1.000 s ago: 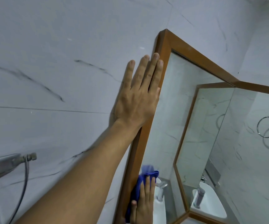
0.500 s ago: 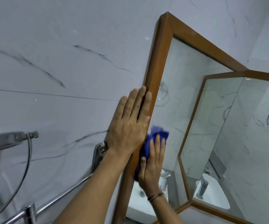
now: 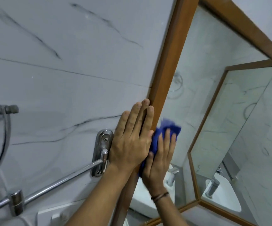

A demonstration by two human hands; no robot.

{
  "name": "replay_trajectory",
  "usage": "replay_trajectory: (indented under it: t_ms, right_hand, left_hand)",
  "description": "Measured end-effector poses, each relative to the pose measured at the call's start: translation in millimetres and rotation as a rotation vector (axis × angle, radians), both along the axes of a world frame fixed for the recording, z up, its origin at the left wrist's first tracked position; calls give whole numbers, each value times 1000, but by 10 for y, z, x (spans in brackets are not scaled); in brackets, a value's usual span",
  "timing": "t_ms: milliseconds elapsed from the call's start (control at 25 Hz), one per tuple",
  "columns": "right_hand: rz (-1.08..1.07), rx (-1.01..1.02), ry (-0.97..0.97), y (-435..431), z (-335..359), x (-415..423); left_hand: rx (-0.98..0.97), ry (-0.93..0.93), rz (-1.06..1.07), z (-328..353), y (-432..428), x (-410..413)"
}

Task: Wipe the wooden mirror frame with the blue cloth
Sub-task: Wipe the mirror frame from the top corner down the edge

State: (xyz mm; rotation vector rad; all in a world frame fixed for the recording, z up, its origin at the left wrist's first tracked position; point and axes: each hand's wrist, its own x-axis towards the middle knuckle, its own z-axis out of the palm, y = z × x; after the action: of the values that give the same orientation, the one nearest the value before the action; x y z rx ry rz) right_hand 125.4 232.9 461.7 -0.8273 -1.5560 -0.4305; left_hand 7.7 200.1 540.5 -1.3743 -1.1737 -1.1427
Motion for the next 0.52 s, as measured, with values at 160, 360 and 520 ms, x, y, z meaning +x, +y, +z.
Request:
replay_trajectory:
  t_ms: [160, 360, 520]
  right_hand:
    - [57, 31, -61, -54, 36, 27]
    - [-6, 237, 50, 336, 1155, 63]
    - [12, -7, 27, -16, -282, 0]
  left_hand:
    - [7, -13, -7, -84, -13, 5]
    - [11, -38, -41, -127, -8, -1]
    - [-40, -34, -71, -374, -35, -1]
